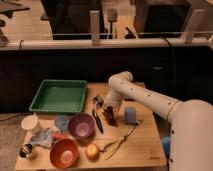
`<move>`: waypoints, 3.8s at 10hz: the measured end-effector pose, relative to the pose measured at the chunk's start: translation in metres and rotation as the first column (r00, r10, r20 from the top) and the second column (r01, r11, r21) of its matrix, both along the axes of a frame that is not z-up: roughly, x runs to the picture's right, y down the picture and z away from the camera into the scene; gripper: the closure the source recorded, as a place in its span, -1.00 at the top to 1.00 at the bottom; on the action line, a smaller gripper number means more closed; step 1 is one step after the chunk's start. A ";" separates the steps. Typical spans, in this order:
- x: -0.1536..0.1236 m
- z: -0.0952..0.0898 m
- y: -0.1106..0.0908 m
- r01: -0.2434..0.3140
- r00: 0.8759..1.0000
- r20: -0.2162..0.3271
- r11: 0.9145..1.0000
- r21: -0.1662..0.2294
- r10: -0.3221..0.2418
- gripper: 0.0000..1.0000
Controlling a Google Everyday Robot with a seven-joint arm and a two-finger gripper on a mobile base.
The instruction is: Place grapes in table surface
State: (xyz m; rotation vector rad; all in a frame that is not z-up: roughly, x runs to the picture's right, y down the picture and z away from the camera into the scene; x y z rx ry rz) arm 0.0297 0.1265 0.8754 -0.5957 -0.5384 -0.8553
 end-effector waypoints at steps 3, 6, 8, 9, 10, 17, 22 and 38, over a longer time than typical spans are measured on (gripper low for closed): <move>0.010 -0.021 -0.015 -0.008 0.999 -0.053 1.000 0.014 0.008 0.60; 0.010 -0.021 -0.015 -0.008 0.998 -0.058 1.000 0.016 0.009 0.60; 0.010 -0.021 -0.015 -0.008 0.998 -0.058 1.000 0.017 0.009 0.60; 0.011 -0.021 -0.015 -0.008 0.998 -0.058 1.000 0.016 0.009 0.60; 0.011 -0.021 -0.015 -0.009 0.998 -0.059 1.000 0.016 0.010 0.60; 0.012 -0.021 -0.014 -0.009 0.998 -0.059 1.000 0.015 0.010 0.60; 0.012 -0.020 -0.014 -0.009 0.998 -0.059 1.000 0.014 0.010 0.60; 0.011 -0.020 -0.014 -0.009 0.998 -0.058 1.000 0.014 0.010 0.60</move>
